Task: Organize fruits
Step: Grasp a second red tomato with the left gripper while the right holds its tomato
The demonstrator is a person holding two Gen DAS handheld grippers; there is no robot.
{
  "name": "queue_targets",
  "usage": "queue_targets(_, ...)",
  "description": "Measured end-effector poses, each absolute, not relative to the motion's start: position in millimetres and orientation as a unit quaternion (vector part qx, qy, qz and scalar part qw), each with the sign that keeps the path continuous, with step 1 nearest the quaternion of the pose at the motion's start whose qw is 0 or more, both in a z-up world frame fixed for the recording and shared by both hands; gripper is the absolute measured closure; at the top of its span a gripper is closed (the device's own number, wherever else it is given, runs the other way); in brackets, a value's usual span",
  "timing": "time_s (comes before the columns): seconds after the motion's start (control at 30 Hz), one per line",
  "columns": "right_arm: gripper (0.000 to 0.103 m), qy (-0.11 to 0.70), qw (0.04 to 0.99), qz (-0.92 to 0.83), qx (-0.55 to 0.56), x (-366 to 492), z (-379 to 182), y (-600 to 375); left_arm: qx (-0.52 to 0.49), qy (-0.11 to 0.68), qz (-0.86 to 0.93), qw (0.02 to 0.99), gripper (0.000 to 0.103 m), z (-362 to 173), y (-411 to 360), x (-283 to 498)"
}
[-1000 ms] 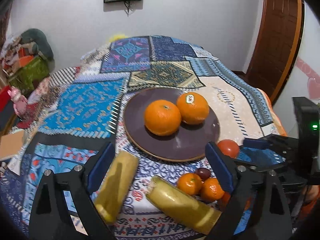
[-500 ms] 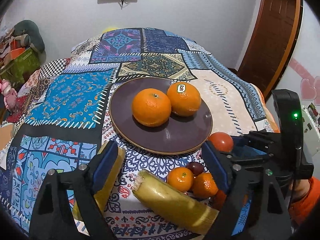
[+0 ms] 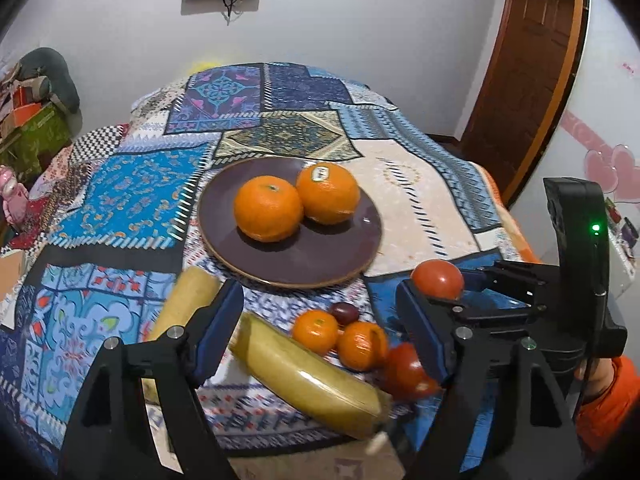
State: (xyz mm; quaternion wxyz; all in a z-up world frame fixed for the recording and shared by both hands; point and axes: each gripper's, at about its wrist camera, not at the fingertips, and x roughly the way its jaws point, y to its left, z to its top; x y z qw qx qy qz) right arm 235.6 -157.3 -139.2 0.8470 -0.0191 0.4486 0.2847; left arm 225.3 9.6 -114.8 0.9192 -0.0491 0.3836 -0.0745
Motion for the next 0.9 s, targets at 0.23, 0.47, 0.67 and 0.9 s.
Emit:
queue_targets(0.23,0.056,0.435,0.857,0.276,-0.020,210.5,-125.6,-172.6,-0.052,0.399,-0.103,0.910,0.024,-119.8,-14.9,211.8)
queue_targets(0.47,0.056,0.439,0.862,0.254,-0.008,191.5,-123.8,-199.2,-0.049,0.412,-0.123,0.901,0.033,-132.0,-40.0,205.2)
queue_targets(0.67,0.056,0.432,0.868,0.245,0.002,188.8,-117.3,-210.8,-0.034,0.440,-0.129,0.888,0.047,-148.3,-57.9,209.9)
queue_targets(0.9,0.056,0.420,0.871,0.255,0.002,182.9,-113.5,-210.6,-0.029,0.445,-0.121,0.887,0.048,-153.4,-57.2,203.6)
